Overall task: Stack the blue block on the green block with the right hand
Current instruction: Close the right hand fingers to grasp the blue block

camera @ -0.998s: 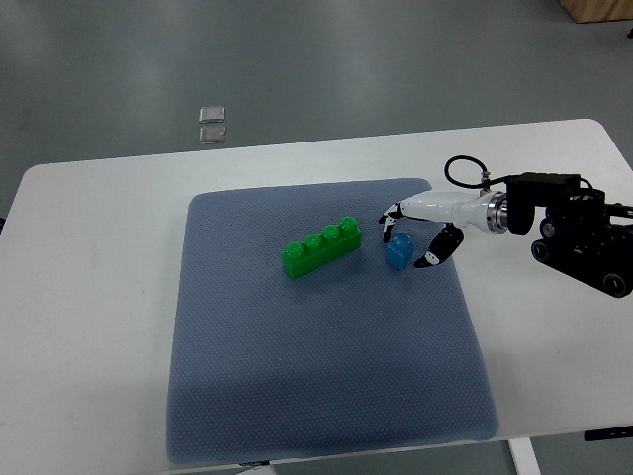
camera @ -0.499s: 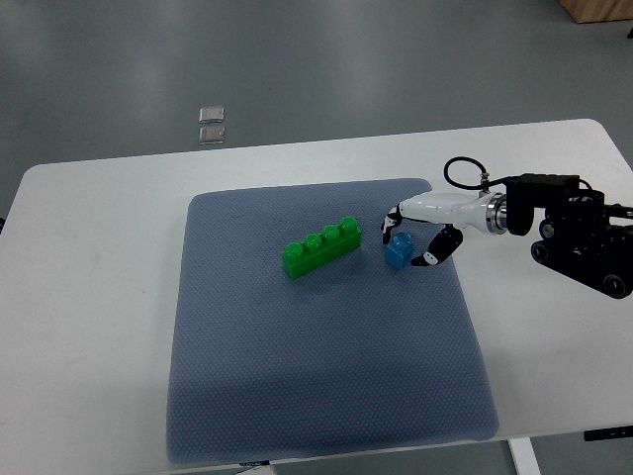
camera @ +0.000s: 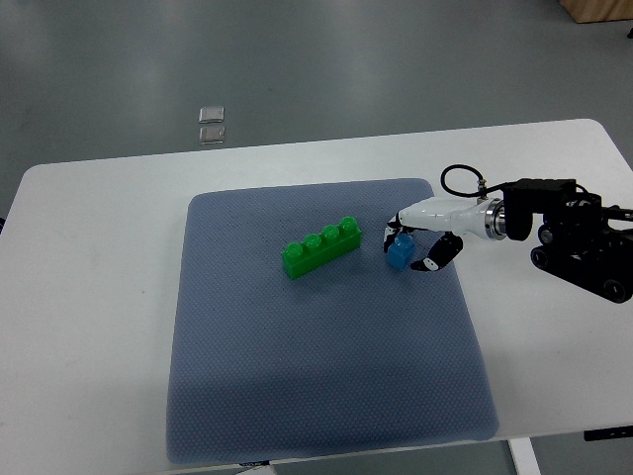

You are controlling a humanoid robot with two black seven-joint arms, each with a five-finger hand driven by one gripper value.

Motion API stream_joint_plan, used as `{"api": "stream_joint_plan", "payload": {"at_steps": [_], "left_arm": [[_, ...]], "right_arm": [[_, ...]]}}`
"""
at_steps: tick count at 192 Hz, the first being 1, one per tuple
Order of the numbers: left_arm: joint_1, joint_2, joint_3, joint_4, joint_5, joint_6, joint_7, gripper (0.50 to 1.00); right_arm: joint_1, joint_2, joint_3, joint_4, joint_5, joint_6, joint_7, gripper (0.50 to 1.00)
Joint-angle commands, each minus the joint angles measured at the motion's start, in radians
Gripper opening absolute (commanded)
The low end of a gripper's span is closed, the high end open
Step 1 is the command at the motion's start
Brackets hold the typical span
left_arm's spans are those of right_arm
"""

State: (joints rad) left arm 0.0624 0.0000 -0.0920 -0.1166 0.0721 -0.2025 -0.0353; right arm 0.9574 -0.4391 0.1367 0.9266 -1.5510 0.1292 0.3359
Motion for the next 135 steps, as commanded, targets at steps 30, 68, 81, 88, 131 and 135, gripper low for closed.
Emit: {"api": "stream_joint_plan", "payload": {"at_steps": [30, 68, 81, 88, 131, 135], "left_arm": [[0.001, 0.000, 0.000, 0.000, 0.000, 0.000, 0.000, 1.000], [-0.001, 0.000, 0.000, 0.000, 0.000, 0.000, 0.000, 1.000], [-0.001, 0.000, 0.000, 0.000, 0.000, 0.000, 0.000, 1.000], [-0.001, 0.000, 0.000, 0.000, 0.000, 0.000, 0.000, 1.000], [0.001, 0.000, 0.000, 0.000, 0.000, 0.000, 0.000, 1.000], [-0.001, 0.000, 0.000, 0.000, 0.000, 0.000, 0.000, 1.000]], "right_arm": [[0.001, 0.000, 0.000, 0.002, -0.001, -0.002, 0.000, 0.684], [0.003, 0.000, 0.000, 0.002, -0.001, -0.002, 0.002, 0.658], [0.003, 0.000, 0.001, 0.002, -0.001, -0.002, 0.002, 0.656], [0.003, 0.000, 0.001, 0.002, -0.001, -0.002, 0.002, 0.654], [0.004, 0.000, 0.001, 0.002, -0.001, -0.011, 0.003, 0.646], [0.004, 0.000, 0.001, 0.002, -0.001, -0.011, 0.003, 0.641]]}}
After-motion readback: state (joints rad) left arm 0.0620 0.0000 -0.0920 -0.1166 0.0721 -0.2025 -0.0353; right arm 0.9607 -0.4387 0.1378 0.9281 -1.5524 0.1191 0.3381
